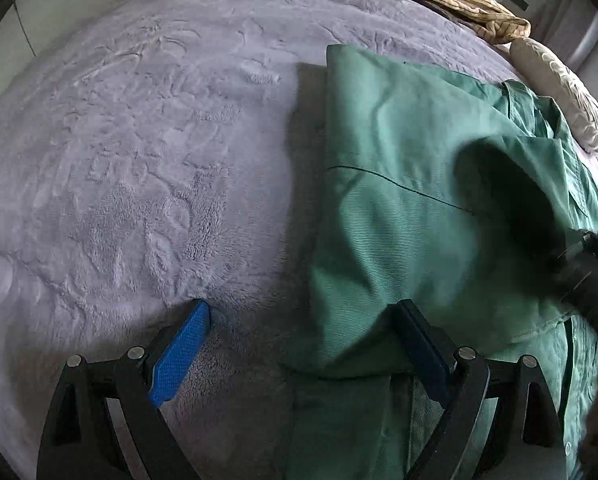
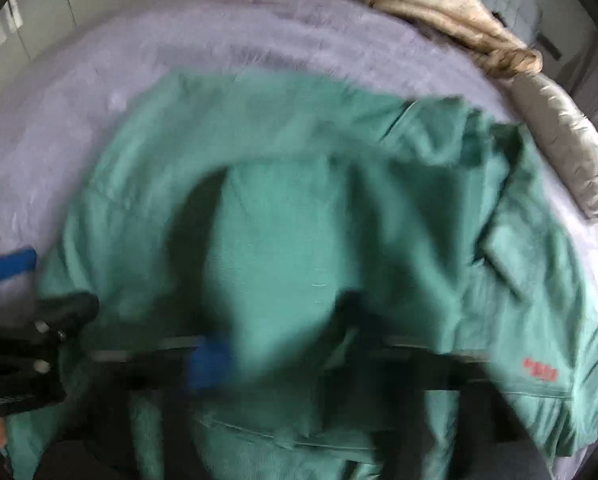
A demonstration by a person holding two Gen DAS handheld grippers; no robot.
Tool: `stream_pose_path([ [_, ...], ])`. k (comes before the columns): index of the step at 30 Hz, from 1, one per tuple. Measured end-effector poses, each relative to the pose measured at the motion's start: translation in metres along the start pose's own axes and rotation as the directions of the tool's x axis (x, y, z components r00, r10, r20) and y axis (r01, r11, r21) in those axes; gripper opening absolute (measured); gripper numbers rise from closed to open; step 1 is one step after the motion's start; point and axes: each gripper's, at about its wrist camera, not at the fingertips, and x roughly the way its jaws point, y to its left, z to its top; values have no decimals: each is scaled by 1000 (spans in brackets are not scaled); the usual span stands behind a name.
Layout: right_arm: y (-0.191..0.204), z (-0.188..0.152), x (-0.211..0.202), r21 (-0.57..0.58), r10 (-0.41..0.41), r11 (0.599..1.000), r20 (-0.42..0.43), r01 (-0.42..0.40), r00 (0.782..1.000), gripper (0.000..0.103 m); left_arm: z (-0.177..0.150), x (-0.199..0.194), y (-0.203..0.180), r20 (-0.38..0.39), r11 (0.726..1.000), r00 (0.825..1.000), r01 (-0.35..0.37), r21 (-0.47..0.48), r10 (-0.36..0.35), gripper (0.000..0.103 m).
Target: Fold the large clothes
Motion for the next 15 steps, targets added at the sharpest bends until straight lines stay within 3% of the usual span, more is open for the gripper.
stream_pose_path([
  [2, -30, 2, -21, 131, 52, 990, 48, -58, 997, 16, 1, 1, -1, -1, 1000, 1000, 5, 3, -5, 94],
  [5, -103, -14, -50, 381, 116, 911, 127, -157, 985, 16, 0, 2, 4, -3, 1000, 1000, 2, 10, -2, 94],
  [8, -181, -53, -64, 577, 154, 782, 192, -238, 969, 21, 5, 6, -1, -4, 1000, 1000, -3, 14, 3, 94],
  [9, -198, -64, -61, 618, 178, 741, 196, -263, 964, 33, 7, 6, -2, -4, 1000, 1000, -5, 16, 5, 94],
  [10, -219, -81, -56, 676, 206, 683, 185, -276, 961, 37, 8, 6, -3, -7, 1000, 1000, -8, 19, 8, 94],
  [12, -246, -109, -50, 757, 205, 605, 151, -247, 967, 54, 10, 4, -4, -16, 1000, 1000, -9, 18, 10, 93],
  [15, -262, -144, -54, 821, 249, 481, 209, -308, 946, 60, 22, -4, -3, -4, 1000, 1000, -21, 20, 22, 93],
])
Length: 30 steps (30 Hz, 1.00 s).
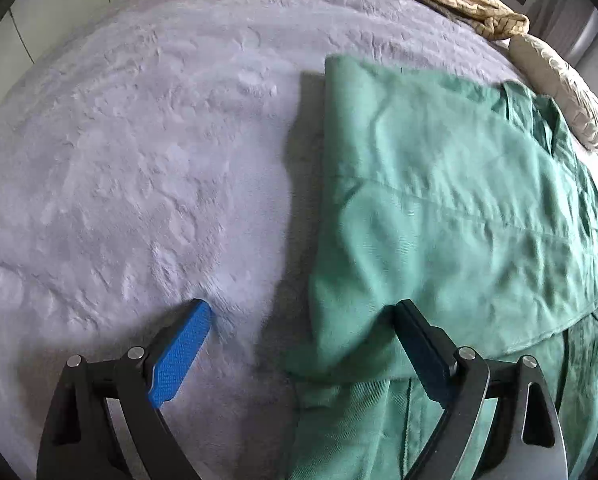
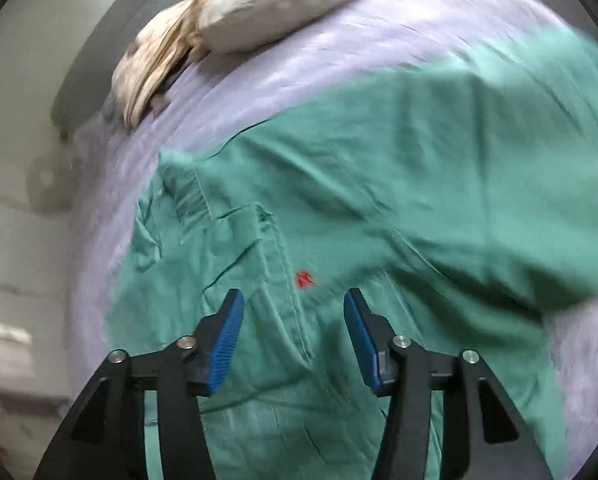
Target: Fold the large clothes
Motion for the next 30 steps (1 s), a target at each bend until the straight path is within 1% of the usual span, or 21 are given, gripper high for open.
stream_pose_path([
  [2, -10, -7, -1, 41, 78, 996, -21, -77, 997, 60, 10, -6, 1, 24, 1000, 1000, -13, 5, 12, 93],
  [5, -1, -15, 13, 26, 154, 988, -80, -152, 985, 60, 24, -8, 1, 41, 999, 998, -38, 1, 38, 93],
  [7, 4, -13, 27, 7, 105, 994, -99, -105, 990, 62, 25, -8, -4, 46, 998, 997, -60, 14, 60, 93],
  [8, 8, -14, 32, -2, 75, 997, -97, -75, 992, 59, 26, -7, -8, 49, 997, 996, -77, 25, 76, 93],
  [10, 14, -14, 33, -23, 20, 999, -80, -22, 997, 29, 24, 1, -13, 49, 990, 991, -128, 57, 126, 94],
  [11, 14, -12, 35, -39, -34, 999, -74, 32, 997, 10, 22, 4, -16, 48, 986, 988, -149, 69, 146, 94],
  [12, 8, -8, 41, -43, -75, 996, -76, 72, 994, 10, 20, 8, -14, 50, 983, 986, -164, 80, 160, 94],
  [13, 0, -8, 43, -27, -76, 997, -85, 74, 993, 9, 20, 11, -12, 55, 982, 985, -169, 87, 165, 94],
  [14, -6, -8, 45, -14, -79, 997, -86, 78, 993, 3, 21, 11, -10, 58, 981, 984, -175, 88, 170, 94],
  [15, -11, -8, 42, -4, -88, 996, -80, 88, 993, 2, 22, 10, -9, 60, 979, 982, -185, 87, 181, 94],
  [16, -14, -8, 39, 5, -85, 996, -73, 86, 994, 2, 23, 6, -5, 62, 975, 978, -204, 87, 199, 94],
  [17, -16, -10, 35, 11, -74, 997, -68, 75, 995, 8, 25, 3, -2, 63, 972, 975, -219, 86, 214, 94],
  [18, -21, -10, 29, 11, -61, 998, -70, 62, 996, 9, 27, -1, 1, 61, 970, 972, -230, 83, 225, 94],
  [19, -23, -12, 23, 7, -47, 999, -77, 47, 996, 9, 28, -7, 6, 54, 972, 975, -221, 74, 217, 94],
  [21, -24, -19, 14, -2, -11, 1000, -93, 11, 996, 12, 28, -17, 15, 24, 987, 989, -149, 60, 148, 94],
  [22, -25, -22, 9, -3, 5, 1000, -100, -6, 995, 17, 26, -22, 19, -12, 996, 997, -76, 55, 77, 94],
  [23, -26, -28, 1, -4, 23, 1000, -108, -24, 994, 31, 23, -23, 20, -39, 998, 999, -33, 53, 35, 94],
  [24, -26, -35, -3, -6, 38, 999, -115, -39, 993, 50, 19, -25, 21, -68, 998, 998, 4, 55, 0, 94],
  [26, -28, -53, -15, -13, 57, 998, -125, -60, 990, 62, 8, -23, 22, -126, 997, 991, 49, 67, -40, 94],
  [29, -19, -80, -15, -61, 62, 995, -174, -73, 983, 62, -1, -14, 24, -137, 997, 990, 40, 68, -30, 92],
  [30, -16, -88, -13, -80, 50, 995, -184, -66, 982, 62, 3, -9, 25, -135, 998, 990, 53, 45, -46, 79],
])
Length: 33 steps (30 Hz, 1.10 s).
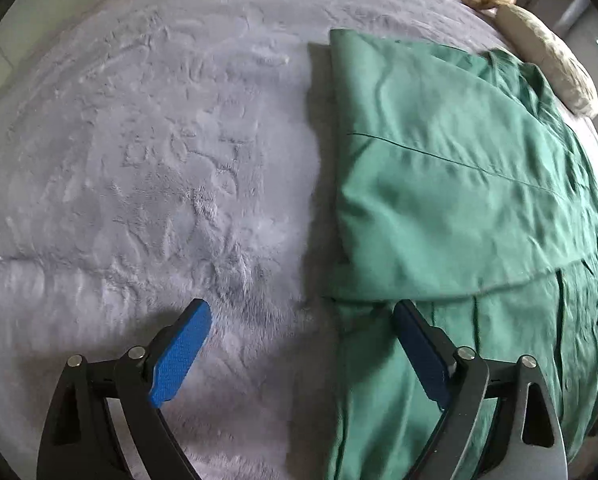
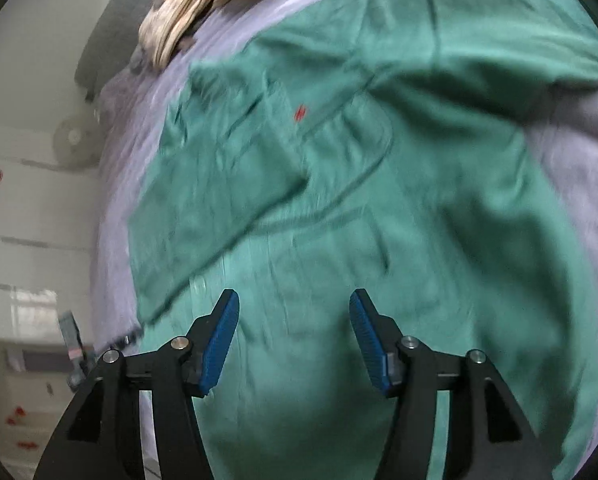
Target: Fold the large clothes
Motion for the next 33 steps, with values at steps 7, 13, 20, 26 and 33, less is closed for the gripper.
stream_pose_path([
  [7, 10, -15, 12, -31, -31, 999, -30, 30, 999, 62, 7, 7, -4, 62, 997, 998, -6, 79, 1, 45],
  [13, 5, -17, 12, -7, -39, 999, -31, 39, 999, 61, -13, -5, 16, 76, 995, 994, -82, 59, 77, 45],
  [20, 0, -22, -2, 16, -6, 1000, -7, 6, 1000, 76, -20, -42, 14, 98, 996, 992, -84, -9, 85, 80],
  [26, -9, -23, -20, 60, 34, 998, 27, -36, 999, 76, -22, -54, -67, 132, 992, 991, -51, 117, 35, 83],
  [33, -31, -21, -48, 112, 72, 990, 88, -82, 994, 84, -30, -48, -163, 91, 968, 995, 6, 252, -29, 83],
])
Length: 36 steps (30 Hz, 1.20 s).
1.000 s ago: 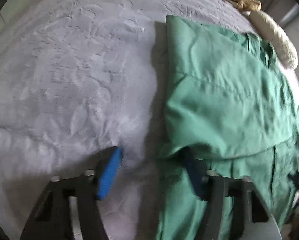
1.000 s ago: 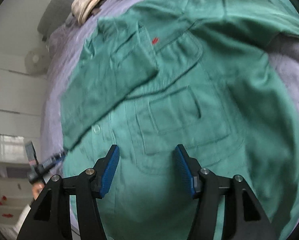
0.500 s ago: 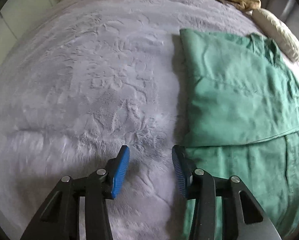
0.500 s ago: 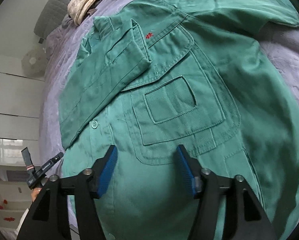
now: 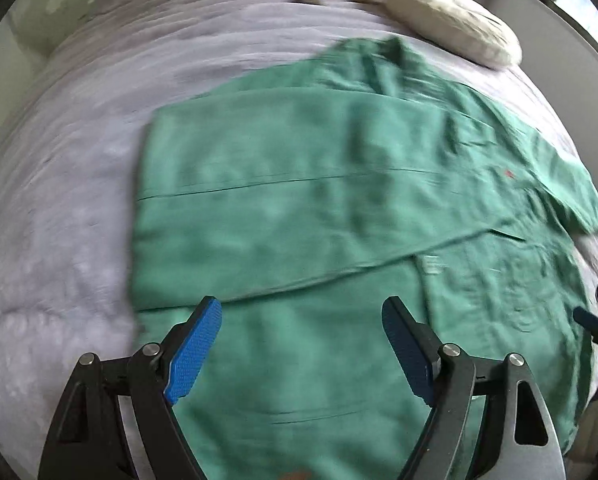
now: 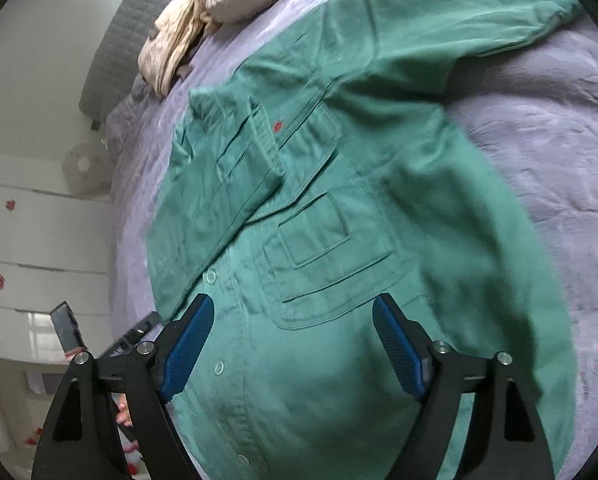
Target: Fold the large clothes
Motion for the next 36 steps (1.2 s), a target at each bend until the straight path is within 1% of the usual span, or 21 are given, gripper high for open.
stream_pose_path([
  [1, -4, 2, -5, 12, 9, 1000, 9, -9, 1000, 84, 2, 3, -18, 1, 1000, 1000, 4, 19, -4, 85],
  [2, -8, 5, -9, 23, 16, 1000, 20, -16, 1000, 84, 1, 3, -28, -3, 1000, 1000, 6, 31, -6, 102],
  [3, -12, 7, -13, 31, 19, 999, 30, -20, 999, 84, 3, 5, -39, 1, 999, 1000, 5, 41, -6, 103],
  [8, -36, 24, -35, 74, 35, 996, 95, -42, 995, 87, 7, 15, -83, -26, 996, 999, 22, 90, -20, 103],
  [13, -61, 44, -57, 97, 41, 994, 158, -57, 987, 90, 12, 24, -112, -56, 996, 998, 30, 90, -25, 103],
  [14, -66, 48, -61, 100, 40, 993, 169, -58, 985, 103, 13, 28, -118, -58, 995, 998, 28, 94, -23, 103],
  [17, -80, 61, -75, 111, 51, 991, 223, -77, 974, 103, 17, 40, -135, -84, 995, 996, 29, 100, -20, 103],
  [19, -91, 73, -82, 119, 33, 991, 244, -63, 969, 103, 19, 50, -145, -118, 994, 992, 46, 101, -34, 103],
  [20, -97, 79, -86, 128, 25, 990, 254, -59, 967, 103, 19, 52, -149, -122, 994, 992, 50, 100, -38, 103],
  [26, -143, 116, -105, 236, 2, 969, 286, -73, 958, 103, 27, 55, -180, -98, 992, 994, 55, 111, -44, 103],
  [30, -177, 144, -116, 310, 10, 943, 339, -122, 941, 103, 35, 58, -198, -89, 993, 995, 62, 103, -53, 103],
  [33, -197, 168, -124, 334, 18, 929, 388, -158, 922, 103, 43, 61, -211, -87, 994, 994, 79, 77, -72, 103],
  [36, -212, 191, -126, 351, 42, 913, 422, -206, 906, 103, 55, 66, -224, -74, 995, 994, 89, 55, -85, 103],
])
